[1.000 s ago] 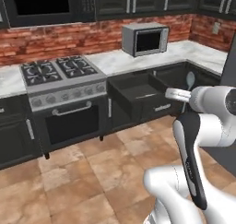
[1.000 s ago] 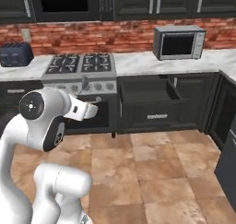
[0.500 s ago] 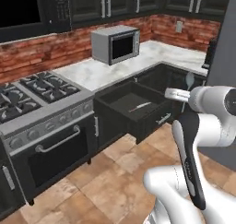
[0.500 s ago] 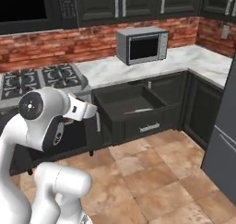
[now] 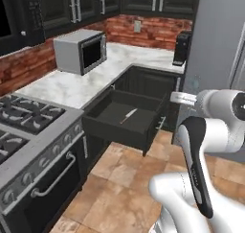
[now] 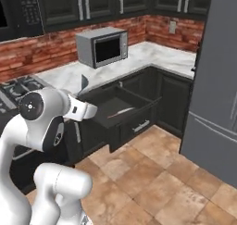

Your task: Pick up the metallic utensils from the counter and place them in the open drawer. Make sure not to pick up any wooden utensils.

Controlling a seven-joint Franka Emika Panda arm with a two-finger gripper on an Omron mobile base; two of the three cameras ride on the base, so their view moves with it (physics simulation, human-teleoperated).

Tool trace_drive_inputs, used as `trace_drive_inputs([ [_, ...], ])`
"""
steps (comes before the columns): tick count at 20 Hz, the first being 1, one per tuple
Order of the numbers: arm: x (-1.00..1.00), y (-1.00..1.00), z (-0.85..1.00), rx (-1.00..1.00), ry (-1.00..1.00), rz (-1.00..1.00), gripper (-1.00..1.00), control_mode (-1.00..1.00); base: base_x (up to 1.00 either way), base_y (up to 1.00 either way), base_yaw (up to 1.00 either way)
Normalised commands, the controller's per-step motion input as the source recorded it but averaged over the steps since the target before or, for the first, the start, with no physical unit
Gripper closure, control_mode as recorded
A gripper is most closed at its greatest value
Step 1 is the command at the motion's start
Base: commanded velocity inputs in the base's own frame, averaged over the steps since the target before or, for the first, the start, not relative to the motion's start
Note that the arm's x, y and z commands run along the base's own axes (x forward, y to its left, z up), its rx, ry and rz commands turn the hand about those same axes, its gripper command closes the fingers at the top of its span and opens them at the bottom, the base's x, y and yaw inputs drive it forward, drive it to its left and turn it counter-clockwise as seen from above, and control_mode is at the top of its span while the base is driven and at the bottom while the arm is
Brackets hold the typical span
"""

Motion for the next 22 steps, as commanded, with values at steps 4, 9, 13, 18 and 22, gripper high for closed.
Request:
trace_drive_inputs([
  [4, 0.0, 0.0, 0.0, 0.0, 0.0, 0.0, 1.0, 1.0, 0.0, 0.72, -0.58],
  [9, 0.0, 0.0, 0.0, 0.0, 0.0, 0.0, 1.0, 1.0, 0.5, 0.9, -0.32],
  [13, 0.0, 0.0, 0.0, 0.0, 0.0, 0.0, 1.0, 1.0, 0.27, 0.87, -0.06],
  [18, 0.0, 0.0, 0.0, 0.0, 0.0, 0.0, 1.0, 1.0, 0.52, 0.46, -0.07],
  [22, 0.0, 0.0, 0.0, 0.0, 0.0, 0.0, 1.0, 1.0, 0.8, 0.01, -0.03],
])
